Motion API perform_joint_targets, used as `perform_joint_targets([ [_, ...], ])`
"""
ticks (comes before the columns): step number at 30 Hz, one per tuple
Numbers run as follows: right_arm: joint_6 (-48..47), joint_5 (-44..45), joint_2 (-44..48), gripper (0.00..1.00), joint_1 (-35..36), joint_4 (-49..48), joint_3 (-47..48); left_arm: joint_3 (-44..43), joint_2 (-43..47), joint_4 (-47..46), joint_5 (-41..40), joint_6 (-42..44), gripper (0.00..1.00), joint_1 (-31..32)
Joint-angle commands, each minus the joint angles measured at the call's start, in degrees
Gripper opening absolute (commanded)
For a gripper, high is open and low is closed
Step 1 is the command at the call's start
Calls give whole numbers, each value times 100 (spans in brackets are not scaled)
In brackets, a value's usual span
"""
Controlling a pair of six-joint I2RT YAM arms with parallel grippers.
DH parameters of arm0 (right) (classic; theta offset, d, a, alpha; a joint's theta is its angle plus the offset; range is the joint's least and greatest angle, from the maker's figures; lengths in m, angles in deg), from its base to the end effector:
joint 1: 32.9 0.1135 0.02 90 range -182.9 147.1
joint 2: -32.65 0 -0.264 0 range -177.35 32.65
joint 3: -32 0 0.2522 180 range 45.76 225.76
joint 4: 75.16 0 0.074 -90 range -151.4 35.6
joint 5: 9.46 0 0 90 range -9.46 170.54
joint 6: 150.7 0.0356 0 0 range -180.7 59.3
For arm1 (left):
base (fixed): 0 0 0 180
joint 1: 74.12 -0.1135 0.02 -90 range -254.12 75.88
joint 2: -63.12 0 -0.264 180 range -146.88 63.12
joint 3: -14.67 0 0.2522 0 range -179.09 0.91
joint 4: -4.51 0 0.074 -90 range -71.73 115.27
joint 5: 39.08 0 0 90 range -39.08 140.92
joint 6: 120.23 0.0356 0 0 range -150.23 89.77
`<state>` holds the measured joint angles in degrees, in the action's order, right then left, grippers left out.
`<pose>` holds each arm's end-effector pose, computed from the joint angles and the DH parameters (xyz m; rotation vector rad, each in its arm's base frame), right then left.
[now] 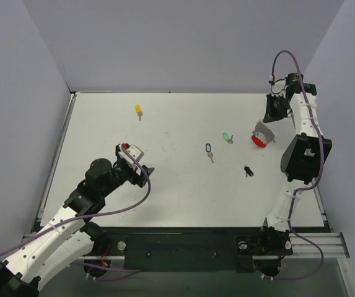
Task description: Put the keys on the keyring
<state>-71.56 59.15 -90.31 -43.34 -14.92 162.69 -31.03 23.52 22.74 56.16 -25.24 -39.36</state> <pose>0.4732 -0.0740 0.2839 -0.1639 2.4181 0.2972 0.1414 -0.1021 0.2856 0.6757 1.6731 -0.4540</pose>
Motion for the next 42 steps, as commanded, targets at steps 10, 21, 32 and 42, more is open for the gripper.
perform_joint_targets([
  [10,-286,47,1072,0,314,45,-109,-40,118,-236,162,10,86,-40],
  [21,-400,-102,1116,0,657,186,173,-31,154,-227,206,2,86,-31],
  [32,-365,-428,1265,0,964,318,384,-14,171,-254,267,-7,86,-31],
  [42,-444,-1068,2055,0,1773,362,-335,144,207,-1105,1295,-736,86,-66],
])
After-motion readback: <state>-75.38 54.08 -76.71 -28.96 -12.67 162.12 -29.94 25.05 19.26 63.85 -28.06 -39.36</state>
